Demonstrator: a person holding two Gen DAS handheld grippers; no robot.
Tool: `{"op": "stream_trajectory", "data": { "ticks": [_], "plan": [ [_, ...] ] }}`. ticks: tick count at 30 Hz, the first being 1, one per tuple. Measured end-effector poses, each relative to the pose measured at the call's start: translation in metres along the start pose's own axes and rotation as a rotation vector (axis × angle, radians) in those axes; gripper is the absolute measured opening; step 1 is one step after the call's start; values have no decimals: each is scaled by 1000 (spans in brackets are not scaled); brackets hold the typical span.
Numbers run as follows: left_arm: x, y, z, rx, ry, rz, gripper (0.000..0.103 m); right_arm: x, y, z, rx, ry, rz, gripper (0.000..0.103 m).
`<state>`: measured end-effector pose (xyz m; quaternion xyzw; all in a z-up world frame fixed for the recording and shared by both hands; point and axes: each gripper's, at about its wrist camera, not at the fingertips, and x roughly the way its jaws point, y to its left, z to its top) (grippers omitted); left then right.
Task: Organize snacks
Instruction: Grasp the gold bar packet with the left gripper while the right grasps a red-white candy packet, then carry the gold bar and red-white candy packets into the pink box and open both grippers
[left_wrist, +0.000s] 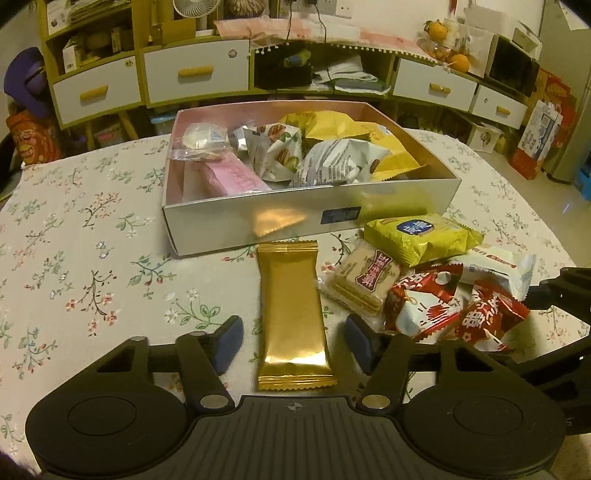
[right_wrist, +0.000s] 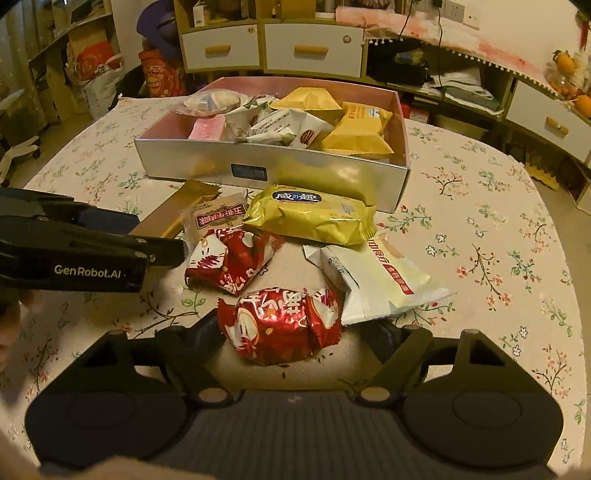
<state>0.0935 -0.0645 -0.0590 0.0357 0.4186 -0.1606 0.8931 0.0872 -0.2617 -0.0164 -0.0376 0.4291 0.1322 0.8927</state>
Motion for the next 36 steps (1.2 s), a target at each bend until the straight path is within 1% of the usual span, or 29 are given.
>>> {"op": "stream_trajectory", "data": {
  "ticks": [1,2,3,5,8,15,22,28,36],
  "plan": [
    [0,0,0,-3,2,-3,51,0,0,0,0,-1,1,75],
    [-1,0,1,-5,5,-7,46,0,0,0,1,-2,2,72],
    [-2,0,1,-7,6,-9,40,-1,0,0,2,-5,6,66],
    [-3,0,1,-16,10,-13,32,-2,-1,1,6,-9,12,61],
    [-5,1,2,-30,11,-5,29,-4,-2,1,6,-15,18,55],
    [-10,0,4,-34,13,-17,28,-6,-4,2,-1,-10,36,51],
    [-16,-1,6,-35,11,-26,28,-12,-3,5,1,-14,46,50],
    [-25,4,8,-61,15,-37,28,-20,-3,9,24,-13,48,50],
    [-43,5,14,-69,-23,-66,28,-37,-6,16,59,-58,82,50]
  ]
}}
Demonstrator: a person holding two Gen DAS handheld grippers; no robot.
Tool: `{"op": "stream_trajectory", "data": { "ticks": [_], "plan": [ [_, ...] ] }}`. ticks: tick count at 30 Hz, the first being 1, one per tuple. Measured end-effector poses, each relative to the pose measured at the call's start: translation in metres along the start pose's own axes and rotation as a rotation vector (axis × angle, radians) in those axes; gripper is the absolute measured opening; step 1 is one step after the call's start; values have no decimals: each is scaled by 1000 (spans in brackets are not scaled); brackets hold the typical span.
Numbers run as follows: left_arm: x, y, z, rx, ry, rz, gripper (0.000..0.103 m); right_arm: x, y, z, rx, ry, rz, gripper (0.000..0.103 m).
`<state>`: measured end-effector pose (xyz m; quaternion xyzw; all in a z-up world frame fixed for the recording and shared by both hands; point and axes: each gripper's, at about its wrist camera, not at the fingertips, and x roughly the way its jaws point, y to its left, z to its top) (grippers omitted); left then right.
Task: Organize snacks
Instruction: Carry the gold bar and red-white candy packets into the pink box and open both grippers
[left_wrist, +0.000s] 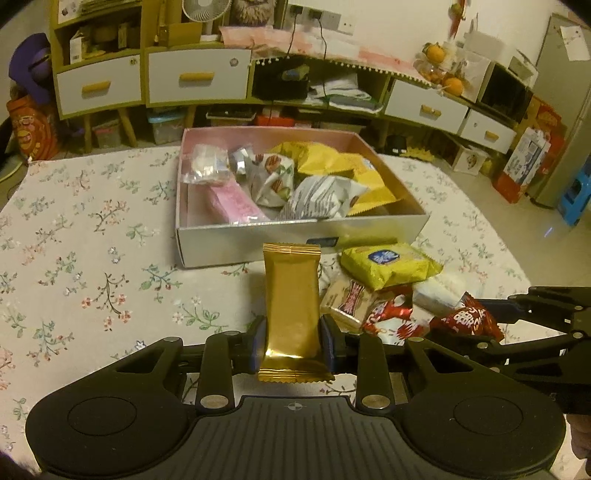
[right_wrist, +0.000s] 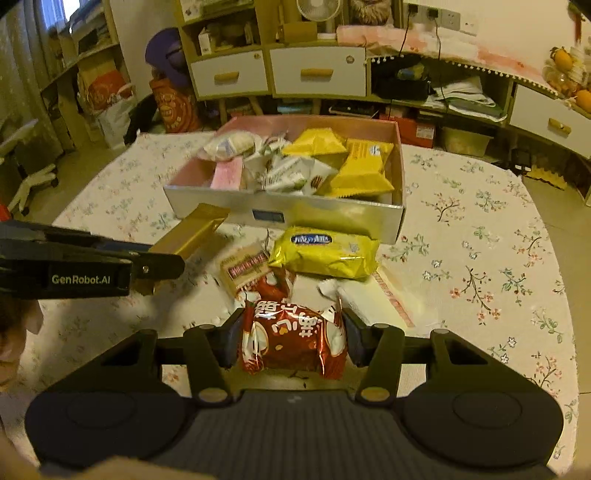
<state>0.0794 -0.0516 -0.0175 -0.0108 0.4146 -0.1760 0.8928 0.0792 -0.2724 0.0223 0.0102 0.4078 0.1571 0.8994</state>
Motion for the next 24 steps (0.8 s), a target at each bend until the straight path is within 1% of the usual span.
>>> {"op": "stream_trajectory", "data": {
  "ticks": [7,11,15,19,24],
  "plan": [
    [-7,2,5,-29,-28,14,28,-4,-3,10,28,-18,-19,50],
    [-7,0,16,-15,-52,28,28,-5,-10,23,68,-46,-28,50],
    [-1,2,29,3,-76,63,28,1,-19,41,104,-68,-37,50],
    [12,2,45,16,-84,87,28,13,-25,61,100,-88,-46,50],
    [26,5,61,17,-99,97,28,27,-29,76,106,-105,-56,50]
  ]
}}
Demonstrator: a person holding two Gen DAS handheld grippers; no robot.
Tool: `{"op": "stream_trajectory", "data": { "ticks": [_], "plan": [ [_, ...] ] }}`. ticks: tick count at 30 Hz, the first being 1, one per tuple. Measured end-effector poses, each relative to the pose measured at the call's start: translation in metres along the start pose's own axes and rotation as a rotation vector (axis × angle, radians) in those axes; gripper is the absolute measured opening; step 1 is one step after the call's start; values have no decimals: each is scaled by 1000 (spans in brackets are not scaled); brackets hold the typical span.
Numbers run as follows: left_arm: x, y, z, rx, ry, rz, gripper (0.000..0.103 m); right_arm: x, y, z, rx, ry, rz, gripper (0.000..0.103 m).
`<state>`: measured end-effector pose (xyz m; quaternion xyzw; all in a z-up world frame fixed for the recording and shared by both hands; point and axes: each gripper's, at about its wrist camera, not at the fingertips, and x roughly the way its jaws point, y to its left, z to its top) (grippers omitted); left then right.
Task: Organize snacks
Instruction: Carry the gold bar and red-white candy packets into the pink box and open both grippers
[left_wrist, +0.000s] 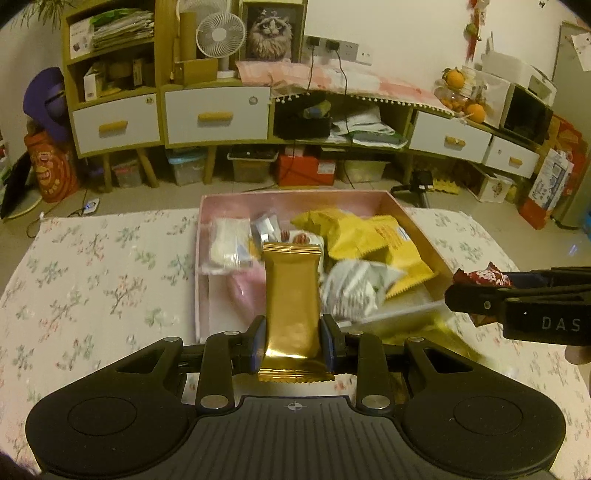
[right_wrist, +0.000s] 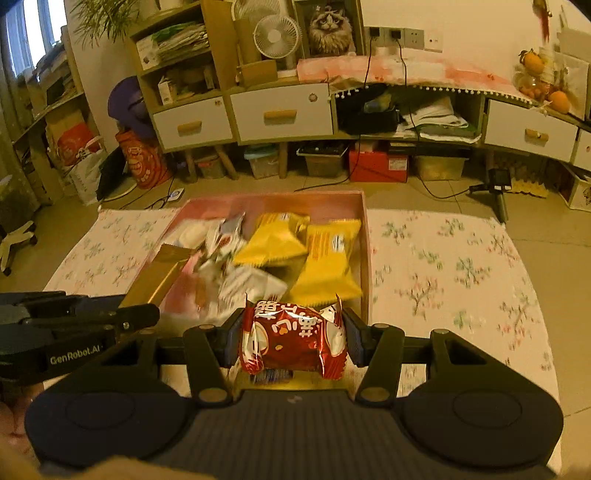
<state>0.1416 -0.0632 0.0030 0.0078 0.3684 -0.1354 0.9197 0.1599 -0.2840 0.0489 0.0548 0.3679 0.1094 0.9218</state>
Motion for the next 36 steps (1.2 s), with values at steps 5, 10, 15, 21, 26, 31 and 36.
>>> {"op": "stream_trajectory", "data": {
  "ticks": [5,10,15,21,26,31,36],
  "plan": [
    [17,4,9,-20,-3,6,28,15,-5,10,31,-2,-17,50],
    [32,4,13,-13,3,18,28,28,-5,13,38,10,-31,50],
    [41,5,15,-10,0,20,28,35,-1,13,36,20,-37,51],
    [48,5,16,6,5,24,29,39,-1,15,33,26,-47,53],
    [51,5,16,15,1,35,32,41,0,16,30,29,-60,60],
    [49,5,15,29,-8,26,48,37,-2,17,41,14,-59,73],
    [43,2,14,40,-12,24,68,33,-2,16,51,10,-60,79]
  ]
}}
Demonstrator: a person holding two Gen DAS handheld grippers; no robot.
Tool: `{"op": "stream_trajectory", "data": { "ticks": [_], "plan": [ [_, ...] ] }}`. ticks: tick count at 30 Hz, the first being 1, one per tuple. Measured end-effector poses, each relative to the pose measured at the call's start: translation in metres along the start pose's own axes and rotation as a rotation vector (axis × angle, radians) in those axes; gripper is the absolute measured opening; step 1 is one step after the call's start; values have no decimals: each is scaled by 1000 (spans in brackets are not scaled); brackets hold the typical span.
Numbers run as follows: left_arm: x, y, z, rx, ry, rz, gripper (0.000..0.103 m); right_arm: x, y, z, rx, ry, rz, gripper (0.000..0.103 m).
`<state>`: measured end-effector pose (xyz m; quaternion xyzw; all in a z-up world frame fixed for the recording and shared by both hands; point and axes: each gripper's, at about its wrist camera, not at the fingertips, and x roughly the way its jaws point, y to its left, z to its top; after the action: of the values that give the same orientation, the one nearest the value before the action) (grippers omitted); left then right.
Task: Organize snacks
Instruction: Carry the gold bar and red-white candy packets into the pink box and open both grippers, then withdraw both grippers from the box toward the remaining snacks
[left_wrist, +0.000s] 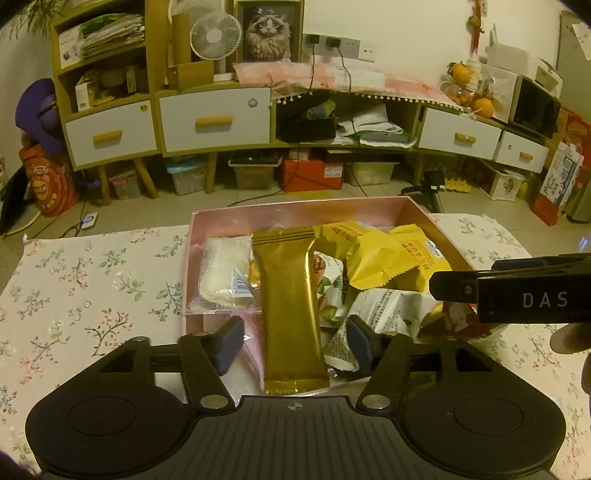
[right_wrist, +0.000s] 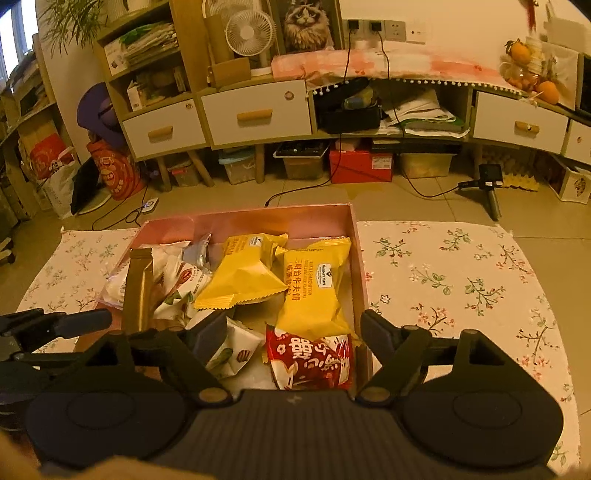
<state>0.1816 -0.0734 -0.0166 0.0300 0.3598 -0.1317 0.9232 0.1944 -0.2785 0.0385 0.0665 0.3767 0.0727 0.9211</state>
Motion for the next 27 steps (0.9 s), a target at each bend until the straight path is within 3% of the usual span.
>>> {"op": "stream_trajectory", "data": {
  "ticks": [15,27],
  "plan": [
    [-34,-10,-9,49,18,6,88,-31,0,-5,-5,-5,-16,93],
    [-71,-9,-37,48,67,-2,96,-64,9,-29,-54,5,-34,103]
  ]
}}
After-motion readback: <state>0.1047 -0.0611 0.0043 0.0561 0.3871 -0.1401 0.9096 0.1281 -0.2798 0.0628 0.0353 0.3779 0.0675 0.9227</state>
